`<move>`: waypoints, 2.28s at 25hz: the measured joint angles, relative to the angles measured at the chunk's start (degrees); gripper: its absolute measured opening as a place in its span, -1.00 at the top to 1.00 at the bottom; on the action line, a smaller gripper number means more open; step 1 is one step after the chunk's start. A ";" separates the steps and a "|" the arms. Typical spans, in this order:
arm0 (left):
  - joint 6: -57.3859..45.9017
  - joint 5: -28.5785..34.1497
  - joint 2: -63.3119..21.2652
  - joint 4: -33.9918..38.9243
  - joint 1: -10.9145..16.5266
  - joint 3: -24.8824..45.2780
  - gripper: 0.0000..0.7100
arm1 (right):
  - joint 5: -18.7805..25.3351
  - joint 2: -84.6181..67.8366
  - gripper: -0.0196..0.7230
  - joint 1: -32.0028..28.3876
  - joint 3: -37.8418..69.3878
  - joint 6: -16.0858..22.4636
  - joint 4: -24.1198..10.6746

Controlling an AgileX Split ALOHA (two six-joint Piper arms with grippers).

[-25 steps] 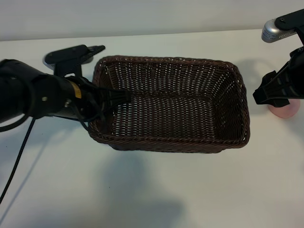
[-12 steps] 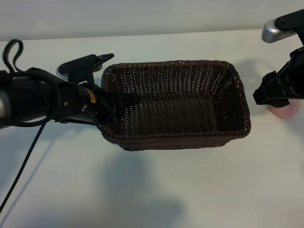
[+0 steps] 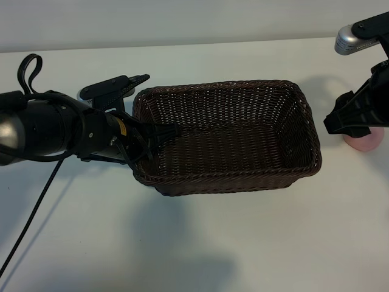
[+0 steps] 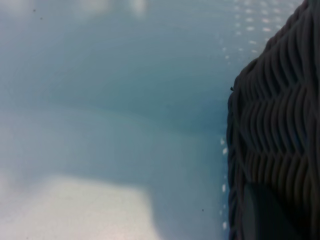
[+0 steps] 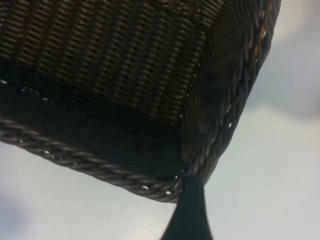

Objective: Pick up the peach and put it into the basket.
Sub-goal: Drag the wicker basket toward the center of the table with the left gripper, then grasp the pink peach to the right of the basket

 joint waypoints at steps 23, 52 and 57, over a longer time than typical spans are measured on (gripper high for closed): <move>2.87 8.84 -9.37 2.31 0.00 -0.49 -0.95 | 0.00 0.00 -0.65 0.00 0.00 0.00 0.00; 17.52 31.20 -26.33 16.40 0.00 -17.63 -0.70 | -0.05 0.00 -0.65 0.00 0.00 0.00 -0.05; 20.94 35.34 -34.22 18.40 0.00 -17.63 -0.68 | -0.05 0.00 -0.65 0.00 0.00 0.00 -0.05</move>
